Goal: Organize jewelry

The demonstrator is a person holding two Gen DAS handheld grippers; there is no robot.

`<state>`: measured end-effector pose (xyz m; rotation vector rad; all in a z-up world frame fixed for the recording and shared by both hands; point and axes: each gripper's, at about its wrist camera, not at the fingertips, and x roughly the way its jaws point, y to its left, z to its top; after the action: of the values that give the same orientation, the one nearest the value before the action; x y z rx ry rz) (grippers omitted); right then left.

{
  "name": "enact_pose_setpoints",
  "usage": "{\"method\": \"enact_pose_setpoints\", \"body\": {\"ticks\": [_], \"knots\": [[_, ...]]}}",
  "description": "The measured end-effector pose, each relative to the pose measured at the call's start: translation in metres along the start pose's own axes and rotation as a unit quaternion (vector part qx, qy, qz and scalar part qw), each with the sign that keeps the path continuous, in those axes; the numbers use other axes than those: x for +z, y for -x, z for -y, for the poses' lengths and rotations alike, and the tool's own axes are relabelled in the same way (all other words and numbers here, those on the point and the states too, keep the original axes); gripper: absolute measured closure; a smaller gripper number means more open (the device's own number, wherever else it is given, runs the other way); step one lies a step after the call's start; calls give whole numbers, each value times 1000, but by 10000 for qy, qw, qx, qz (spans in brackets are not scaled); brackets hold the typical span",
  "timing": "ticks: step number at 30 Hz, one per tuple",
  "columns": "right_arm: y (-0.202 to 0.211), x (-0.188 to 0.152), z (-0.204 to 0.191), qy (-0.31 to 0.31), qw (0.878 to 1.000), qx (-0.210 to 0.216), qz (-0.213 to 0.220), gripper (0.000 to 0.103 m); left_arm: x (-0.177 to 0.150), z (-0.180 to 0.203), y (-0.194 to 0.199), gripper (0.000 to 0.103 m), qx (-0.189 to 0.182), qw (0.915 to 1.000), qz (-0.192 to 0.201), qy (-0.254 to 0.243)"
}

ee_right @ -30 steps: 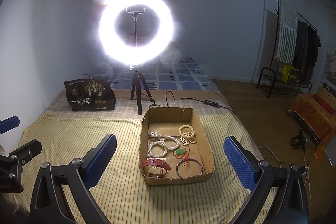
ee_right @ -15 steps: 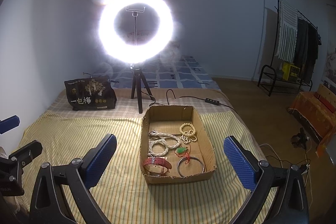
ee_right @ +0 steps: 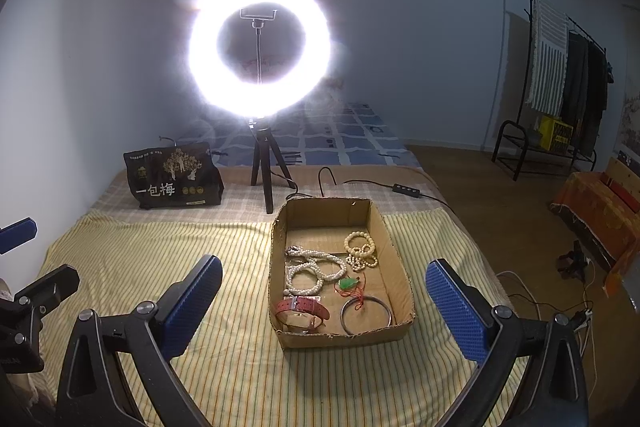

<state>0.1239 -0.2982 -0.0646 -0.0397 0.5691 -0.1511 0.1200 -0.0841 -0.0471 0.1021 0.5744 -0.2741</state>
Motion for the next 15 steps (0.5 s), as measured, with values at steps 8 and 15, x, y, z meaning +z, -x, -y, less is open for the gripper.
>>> {"method": "enact_pose_setpoints", "body": {"ticks": [8,15], "knots": [[-1,-1,0,-20,10000,4,-20,0,0,0,1,0,-6,10000,-5,-6],[-2,-3,-1,-19,10000,18,-77,0,3,-4,0,0,-25,10000,-22,-8]]}}
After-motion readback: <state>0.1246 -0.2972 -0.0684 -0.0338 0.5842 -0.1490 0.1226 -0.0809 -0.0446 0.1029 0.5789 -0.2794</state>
